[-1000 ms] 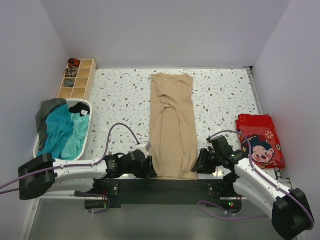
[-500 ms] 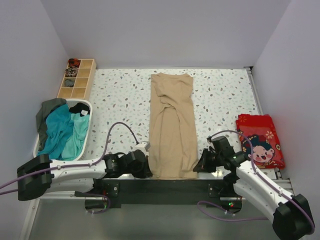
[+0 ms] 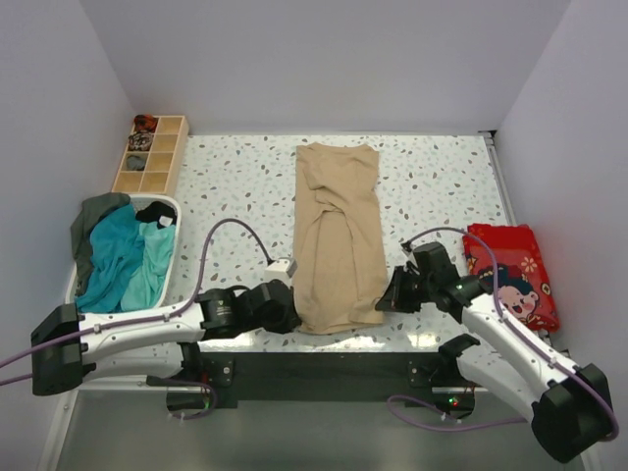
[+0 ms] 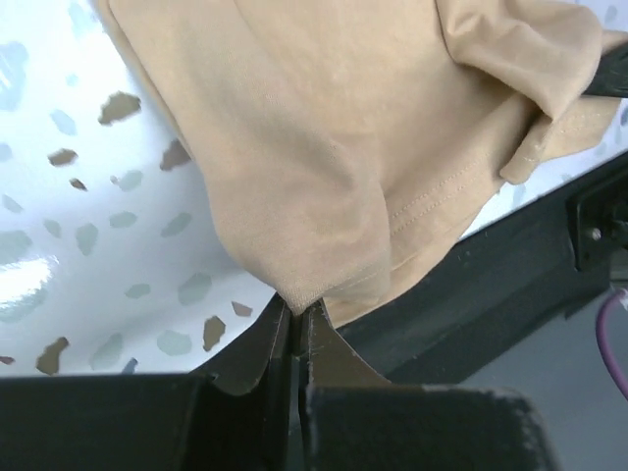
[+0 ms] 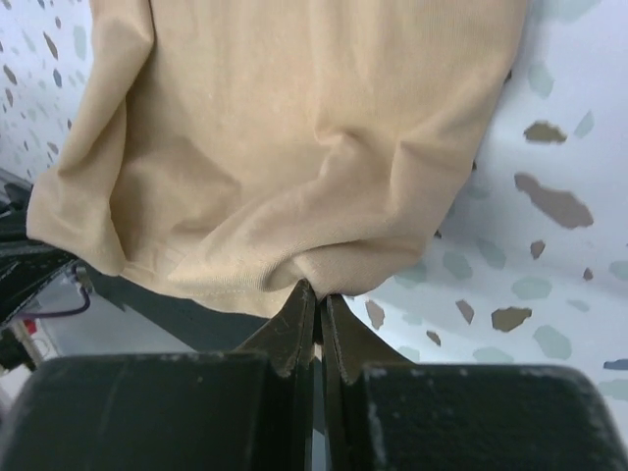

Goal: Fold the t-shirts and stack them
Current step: Fold the folded rectangular tshirt in 1/3 of the way

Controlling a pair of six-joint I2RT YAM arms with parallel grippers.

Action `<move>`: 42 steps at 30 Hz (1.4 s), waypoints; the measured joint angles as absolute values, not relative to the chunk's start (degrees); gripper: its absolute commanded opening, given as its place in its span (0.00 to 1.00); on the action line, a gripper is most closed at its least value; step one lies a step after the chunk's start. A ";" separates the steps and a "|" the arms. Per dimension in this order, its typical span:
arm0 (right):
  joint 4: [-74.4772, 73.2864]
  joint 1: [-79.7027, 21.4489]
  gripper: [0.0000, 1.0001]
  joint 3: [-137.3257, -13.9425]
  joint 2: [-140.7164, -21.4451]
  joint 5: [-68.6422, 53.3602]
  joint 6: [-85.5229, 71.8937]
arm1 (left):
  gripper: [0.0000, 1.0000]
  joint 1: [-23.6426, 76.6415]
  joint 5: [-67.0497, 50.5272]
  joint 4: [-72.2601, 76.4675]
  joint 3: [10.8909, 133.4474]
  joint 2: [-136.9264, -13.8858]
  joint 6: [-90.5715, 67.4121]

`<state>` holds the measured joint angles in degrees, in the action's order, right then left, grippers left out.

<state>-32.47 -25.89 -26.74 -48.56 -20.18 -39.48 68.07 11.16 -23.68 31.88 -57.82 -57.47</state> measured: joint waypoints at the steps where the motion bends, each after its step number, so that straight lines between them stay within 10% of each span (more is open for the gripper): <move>1: -32.18 -25.89 0.00 -28.12 -50.22 -19.55 -38.83 | 0.00 68.07 12.45 -24.14 32.95 -58.83 -57.17; 32: -23.44 -22.26 0.00 -60.01 -90.54 -4.78 -25.93 | 0.00 41.21 10.83 -6.24 54.61 -90.70 -32.25; 36: -23.07 -20.49 0.13 -61.80 -92.62 -3.92 -25.65 | 0.00 39.18 4.43 -2.00 57.17 -94.96 -29.15; 39: -22.22 -19.40 0.38 -63.13 -95.31 -3.95 -25.41 | 0.29 37.87 0.47 -0.89 61.41 -99.39 -26.65; 40: -21.78 -19.05 0.46 -63.61 -96.47 -3.99 -25.32 | 0.55 37.41 -0.40 -0.89 62.89 -100.79 -25.80; 42: -20.93 -18.57 0.47 -64.82 -98.76 -3.99 -24.86 | 0.63 36.23 -1.58 -0.89 65.36 -102.96 -24.18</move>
